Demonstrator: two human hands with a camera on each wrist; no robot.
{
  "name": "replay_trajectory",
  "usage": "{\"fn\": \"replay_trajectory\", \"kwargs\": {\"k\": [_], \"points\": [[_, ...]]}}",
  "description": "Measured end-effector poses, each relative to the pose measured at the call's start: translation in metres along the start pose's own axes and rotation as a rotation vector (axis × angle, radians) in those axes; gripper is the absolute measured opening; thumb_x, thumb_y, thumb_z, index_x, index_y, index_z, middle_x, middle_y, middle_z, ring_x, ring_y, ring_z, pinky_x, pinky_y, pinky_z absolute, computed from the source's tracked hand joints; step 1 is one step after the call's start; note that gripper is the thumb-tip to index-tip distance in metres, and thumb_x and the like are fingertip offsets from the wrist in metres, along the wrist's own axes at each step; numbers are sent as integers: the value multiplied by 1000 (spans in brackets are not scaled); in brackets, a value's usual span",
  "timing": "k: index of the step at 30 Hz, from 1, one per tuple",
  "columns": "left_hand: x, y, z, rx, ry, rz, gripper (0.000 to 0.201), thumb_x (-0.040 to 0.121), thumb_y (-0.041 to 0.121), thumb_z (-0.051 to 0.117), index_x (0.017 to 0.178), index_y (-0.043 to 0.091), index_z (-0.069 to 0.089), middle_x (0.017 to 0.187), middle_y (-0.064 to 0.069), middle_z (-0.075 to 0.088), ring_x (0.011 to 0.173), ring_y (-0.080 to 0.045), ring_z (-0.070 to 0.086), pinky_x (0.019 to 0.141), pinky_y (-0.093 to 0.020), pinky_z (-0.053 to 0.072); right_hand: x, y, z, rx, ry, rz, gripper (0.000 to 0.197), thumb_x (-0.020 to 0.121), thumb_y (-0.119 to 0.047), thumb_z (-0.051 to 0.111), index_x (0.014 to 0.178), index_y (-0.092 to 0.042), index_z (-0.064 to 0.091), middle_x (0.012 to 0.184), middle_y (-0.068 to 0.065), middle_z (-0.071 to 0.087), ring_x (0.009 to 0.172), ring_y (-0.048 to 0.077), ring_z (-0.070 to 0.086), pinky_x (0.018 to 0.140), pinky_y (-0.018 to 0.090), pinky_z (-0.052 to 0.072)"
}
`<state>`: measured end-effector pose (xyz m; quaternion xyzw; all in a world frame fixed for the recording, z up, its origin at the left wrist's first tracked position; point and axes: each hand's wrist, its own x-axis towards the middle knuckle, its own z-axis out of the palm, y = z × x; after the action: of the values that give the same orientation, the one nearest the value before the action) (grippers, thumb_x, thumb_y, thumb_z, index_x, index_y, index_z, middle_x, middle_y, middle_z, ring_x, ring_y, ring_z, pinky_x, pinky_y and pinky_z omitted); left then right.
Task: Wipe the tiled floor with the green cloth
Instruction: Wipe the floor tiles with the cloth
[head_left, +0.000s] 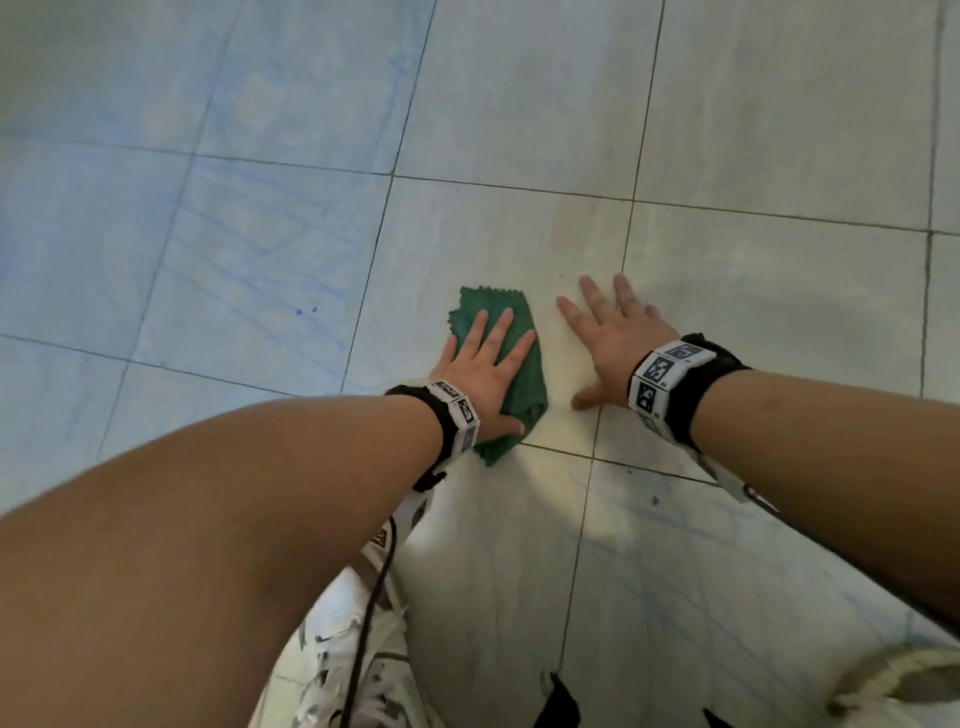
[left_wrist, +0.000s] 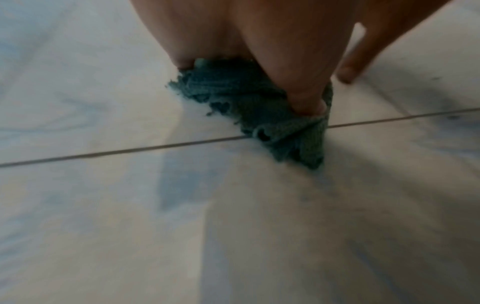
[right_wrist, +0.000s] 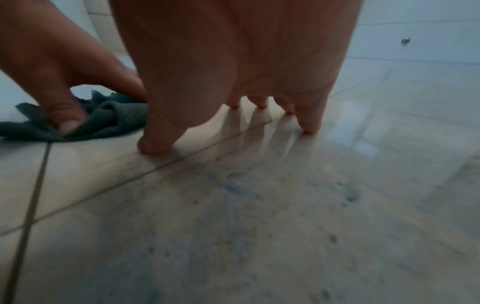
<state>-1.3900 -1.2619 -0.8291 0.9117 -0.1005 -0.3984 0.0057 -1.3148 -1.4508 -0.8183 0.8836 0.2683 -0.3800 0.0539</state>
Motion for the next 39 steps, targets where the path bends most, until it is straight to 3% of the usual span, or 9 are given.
{"fn": "replay_trajectory", "kwargs": {"k": [6,12,19,24,29,32,35,39], "points": [[-25,-95,10,-76,-15,-184,120,80,64,66,153,29,-23,158,-5,-34,148,-33,-23,121,-55,7,2,-4,-2,19,-10,-1,129,74,-63,76,156,-31,-18,162,0,-30,149,37,-22,121,57,11],[-26,-117,9,-105,4,-223,122,80,61,68,153,25,-22,158,-6,-33,147,-35,-24,121,-56,8,1,-2,3,40,6,10,128,74,-62,76,156,-31,-18,162,-1,-30,149,34,-23,122,54,9],[-18,-86,2,-61,11,-170,121,82,63,65,154,21,-22,158,-10,-33,147,-37,-24,120,-59,7,-1,7,8,35,43,1,129,73,-67,73,156,-29,-18,162,0,-28,150,31,-23,123,49,8],[5,-17,-11,1,32,-41,120,81,67,62,153,22,-23,158,-10,-33,146,-38,-24,119,-59,2,-9,19,6,15,44,5,124,78,-65,71,158,-24,-14,163,2,-25,151,30,-20,122,42,8],[35,51,-35,-10,67,71,118,80,70,61,155,25,-19,160,-6,-31,147,-35,-23,120,-57,0,-22,40,12,74,123,35,113,84,-65,62,158,-22,-11,165,5,-18,152,29,-15,123,42,10],[46,81,-48,-104,121,130,114,82,65,63,157,22,-12,163,-4,-21,149,-33,-17,122,-54,3,-28,47,9,141,141,45,106,89,-52,62,158,-23,-13,165,4,-18,152,27,-15,124,41,9],[44,75,-49,-178,193,137,116,80,62,67,158,19,-8,164,-5,-16,151,-30,-13,123,-49,4,-33,40,4,172,180,-37,99,88,-39,59,159,-22,-9,166,2,-14,153,23,-13,123,39,10],[35,29,-46,-118,270,61,124,74,59,74,157,16,-8,164,-6,-15,151,-27,-11,124,-43,3,-17,10,-1,121,210,-62,93,95,-42,54,158,-15,-8,166,7,-13,153,25,-11,123,38,7]]}}
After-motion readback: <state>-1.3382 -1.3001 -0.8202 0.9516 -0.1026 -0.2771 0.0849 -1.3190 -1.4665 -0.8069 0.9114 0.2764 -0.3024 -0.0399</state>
